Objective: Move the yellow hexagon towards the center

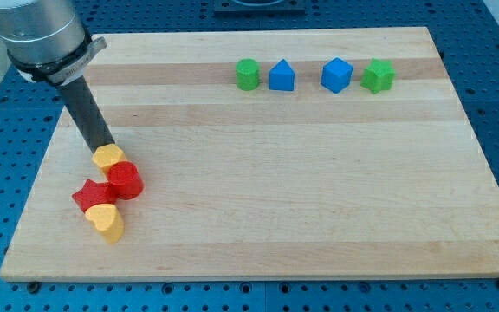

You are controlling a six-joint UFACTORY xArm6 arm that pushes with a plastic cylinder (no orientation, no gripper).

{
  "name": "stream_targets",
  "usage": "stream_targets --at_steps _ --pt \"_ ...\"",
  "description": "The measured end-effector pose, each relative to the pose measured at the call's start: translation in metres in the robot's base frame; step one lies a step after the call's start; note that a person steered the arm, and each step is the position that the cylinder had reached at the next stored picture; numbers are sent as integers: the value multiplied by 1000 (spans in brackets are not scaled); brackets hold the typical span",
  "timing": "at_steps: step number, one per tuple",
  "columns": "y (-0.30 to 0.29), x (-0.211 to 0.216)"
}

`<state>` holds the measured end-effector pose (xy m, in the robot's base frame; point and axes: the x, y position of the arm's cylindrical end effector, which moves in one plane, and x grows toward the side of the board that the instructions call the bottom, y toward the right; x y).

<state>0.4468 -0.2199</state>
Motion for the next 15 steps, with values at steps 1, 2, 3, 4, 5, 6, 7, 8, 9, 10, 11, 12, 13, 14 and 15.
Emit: stream_targets --at_steps 1,2,3,4,5,6,7,8,9,10,11,12,13,14,15 --pt "-14 -9" --pt "-20 -12" --pt "-23 9" --pt "-24 33" --pt "-24 37" --pt "-24 38" --pt "-18 38" --pt "18 21" --pt "55 2" --pt "70 -6" --pt "68 -6" --pt "48 5" --pt "46 11" --pt "46 11" --pt "69 12"
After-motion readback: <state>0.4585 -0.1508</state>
